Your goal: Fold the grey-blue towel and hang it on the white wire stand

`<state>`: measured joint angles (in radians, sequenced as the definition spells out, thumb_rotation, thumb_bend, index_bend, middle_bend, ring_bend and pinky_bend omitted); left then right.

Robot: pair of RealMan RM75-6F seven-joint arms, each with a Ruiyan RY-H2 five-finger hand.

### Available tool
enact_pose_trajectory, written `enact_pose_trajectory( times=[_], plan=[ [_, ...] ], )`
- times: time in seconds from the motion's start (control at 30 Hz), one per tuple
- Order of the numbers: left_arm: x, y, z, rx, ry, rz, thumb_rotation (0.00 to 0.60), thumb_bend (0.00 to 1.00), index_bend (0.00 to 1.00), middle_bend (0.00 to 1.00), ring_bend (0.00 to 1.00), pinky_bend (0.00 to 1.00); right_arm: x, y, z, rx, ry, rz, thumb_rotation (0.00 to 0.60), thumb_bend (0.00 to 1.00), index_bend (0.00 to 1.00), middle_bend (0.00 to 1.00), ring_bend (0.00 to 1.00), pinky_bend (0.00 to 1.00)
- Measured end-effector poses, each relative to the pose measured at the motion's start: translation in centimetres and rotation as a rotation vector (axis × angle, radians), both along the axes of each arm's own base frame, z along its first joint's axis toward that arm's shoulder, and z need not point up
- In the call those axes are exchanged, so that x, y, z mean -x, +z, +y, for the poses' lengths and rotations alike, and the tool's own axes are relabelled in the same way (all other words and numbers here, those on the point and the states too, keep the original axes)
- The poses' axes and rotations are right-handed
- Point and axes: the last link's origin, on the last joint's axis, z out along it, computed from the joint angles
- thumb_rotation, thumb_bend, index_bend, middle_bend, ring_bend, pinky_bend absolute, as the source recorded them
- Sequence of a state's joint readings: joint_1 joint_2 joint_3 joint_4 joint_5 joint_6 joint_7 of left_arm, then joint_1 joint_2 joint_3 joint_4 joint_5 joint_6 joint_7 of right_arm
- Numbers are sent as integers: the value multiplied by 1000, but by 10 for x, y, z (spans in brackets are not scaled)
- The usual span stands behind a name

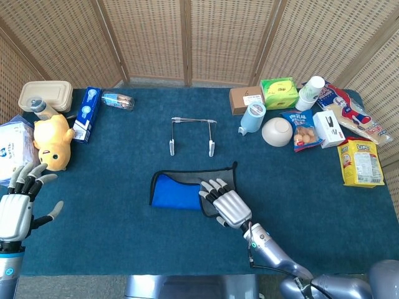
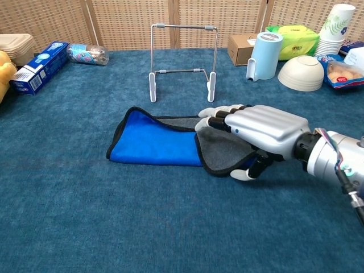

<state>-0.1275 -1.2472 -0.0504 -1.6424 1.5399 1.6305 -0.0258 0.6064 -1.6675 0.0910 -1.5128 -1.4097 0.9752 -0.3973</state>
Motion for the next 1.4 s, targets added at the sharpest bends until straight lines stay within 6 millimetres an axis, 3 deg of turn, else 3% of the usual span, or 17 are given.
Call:
enact_pose_trajectory(
  times=[0.6, 0.8, 1.4],
  plan=[
    [-2, 3, -2, -13, -4, -3, 600, 373, 277, 164, 0, 0, 4, -9, -13, 8, -3, 6, 600, 259, 153, 32, 0, 0],
    [-2, 2, -2, -9, -8, -6, 600, 372, 277, 164, 0, 0, 1, -11, -19, 31, -6, -19, 600, 320, 178, 52, 0, 0],
    [-3, -1, -2, -3, -8, -13, 600, 371, 277, 164, 0, 0, 1, -2, -22, 58, -52, -83, 600, 339, 241, 87, 2, 21]
  ],
)
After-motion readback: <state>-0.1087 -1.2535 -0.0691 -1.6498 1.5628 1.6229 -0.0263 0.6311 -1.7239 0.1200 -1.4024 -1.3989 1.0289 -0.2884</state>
